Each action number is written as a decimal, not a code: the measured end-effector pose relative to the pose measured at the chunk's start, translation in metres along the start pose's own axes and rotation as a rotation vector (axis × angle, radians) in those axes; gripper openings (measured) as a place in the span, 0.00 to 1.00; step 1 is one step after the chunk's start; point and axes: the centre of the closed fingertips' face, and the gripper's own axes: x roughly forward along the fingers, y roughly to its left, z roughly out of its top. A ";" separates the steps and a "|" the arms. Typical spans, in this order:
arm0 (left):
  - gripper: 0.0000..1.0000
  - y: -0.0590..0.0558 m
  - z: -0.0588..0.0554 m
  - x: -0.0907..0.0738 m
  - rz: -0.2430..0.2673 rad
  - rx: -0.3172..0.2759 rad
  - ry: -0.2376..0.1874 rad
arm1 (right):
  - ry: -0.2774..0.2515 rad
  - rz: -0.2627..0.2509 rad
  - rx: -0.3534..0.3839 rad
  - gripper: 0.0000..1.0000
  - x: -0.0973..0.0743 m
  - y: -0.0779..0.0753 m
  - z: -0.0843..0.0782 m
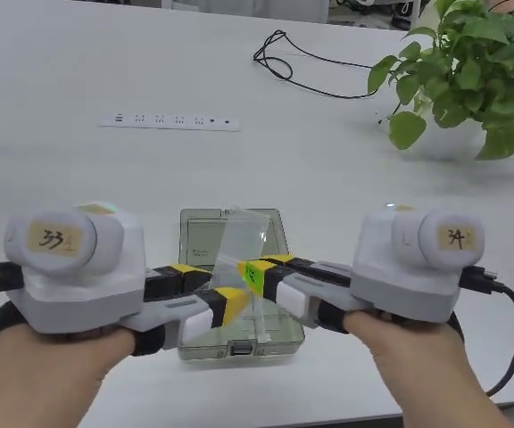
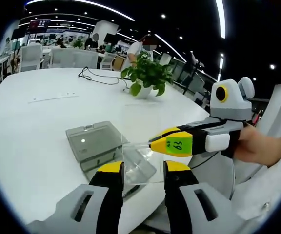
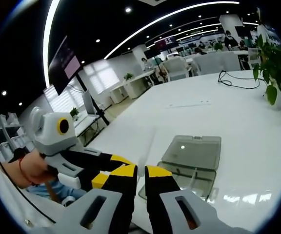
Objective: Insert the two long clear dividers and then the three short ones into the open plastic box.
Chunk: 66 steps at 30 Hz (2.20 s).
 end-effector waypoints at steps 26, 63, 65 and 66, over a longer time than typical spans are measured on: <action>0.39 -0.004 -0.005 -0.004 -0.047 0.009 0.006 | 0.025 -0.011 0.010 0.06 0.005 0.001 0.005; 0.96 0.043 -0.036 -0.025 -0.138 0.281 0.063 | 0.386 -0.191 0.203 0.07 0.040 -0.043 -0.021; 0.96 0.043 -0.038 -0.024 -0.147 0.281 0.068 | 0.427 -0.208 0.208 0.07 0.042 -0.045 -0.027; 0.96 0.043 -0.038 -0.024 -0.151 0.280 0.068 | 0.439 -0.214 0.214 0.07 0.043 -0.047 -0.029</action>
